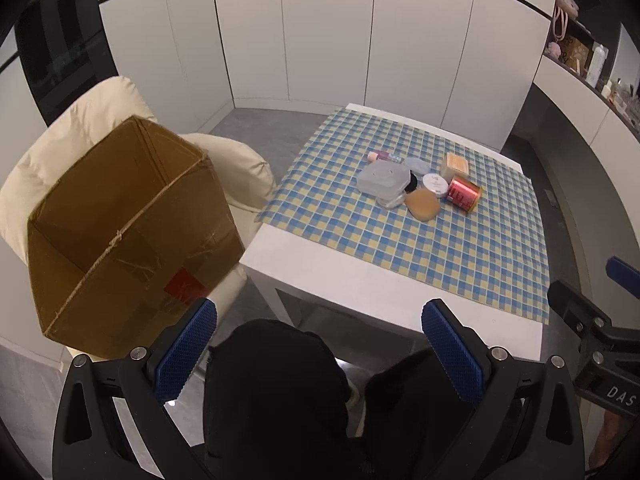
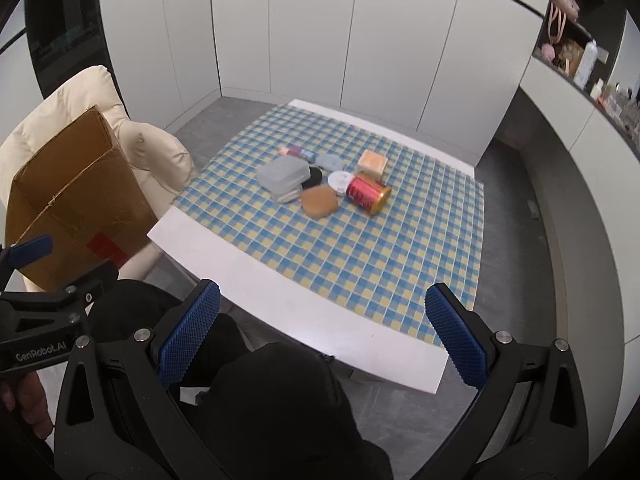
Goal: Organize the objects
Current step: 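Move both tools toward the objects on the checkered table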
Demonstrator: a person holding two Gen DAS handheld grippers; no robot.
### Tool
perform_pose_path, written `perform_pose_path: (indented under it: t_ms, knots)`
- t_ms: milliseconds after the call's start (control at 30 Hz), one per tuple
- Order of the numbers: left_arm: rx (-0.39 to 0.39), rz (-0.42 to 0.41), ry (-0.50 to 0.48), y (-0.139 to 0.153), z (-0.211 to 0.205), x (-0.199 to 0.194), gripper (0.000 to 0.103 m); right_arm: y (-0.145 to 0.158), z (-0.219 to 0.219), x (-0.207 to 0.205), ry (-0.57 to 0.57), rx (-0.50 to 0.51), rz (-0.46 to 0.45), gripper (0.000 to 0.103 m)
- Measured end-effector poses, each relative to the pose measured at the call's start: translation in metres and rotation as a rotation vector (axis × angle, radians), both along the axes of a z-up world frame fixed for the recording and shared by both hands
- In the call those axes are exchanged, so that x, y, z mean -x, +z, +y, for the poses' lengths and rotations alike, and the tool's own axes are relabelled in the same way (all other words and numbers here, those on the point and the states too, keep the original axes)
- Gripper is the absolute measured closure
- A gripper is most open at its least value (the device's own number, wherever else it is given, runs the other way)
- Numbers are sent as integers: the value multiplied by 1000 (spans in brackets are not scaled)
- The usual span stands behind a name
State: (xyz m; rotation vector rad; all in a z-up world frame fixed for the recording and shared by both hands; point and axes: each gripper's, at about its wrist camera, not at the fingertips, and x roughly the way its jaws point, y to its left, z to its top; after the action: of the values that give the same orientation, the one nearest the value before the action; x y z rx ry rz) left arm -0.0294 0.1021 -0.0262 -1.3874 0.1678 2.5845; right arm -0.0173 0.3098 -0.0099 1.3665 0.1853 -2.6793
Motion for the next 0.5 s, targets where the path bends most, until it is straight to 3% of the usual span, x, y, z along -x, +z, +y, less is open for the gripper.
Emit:
perform_pose_path:
  t_ms: [133, 500]
  knots:
    - [-3, 15, -21, 3, 11, 2, 1, -3, 10, -1, -27, -21, 4, 0]
    - [-40, -7, -97, -3, 44, 13, 1, -3, 53, 2, -94, 50, -34, 0]
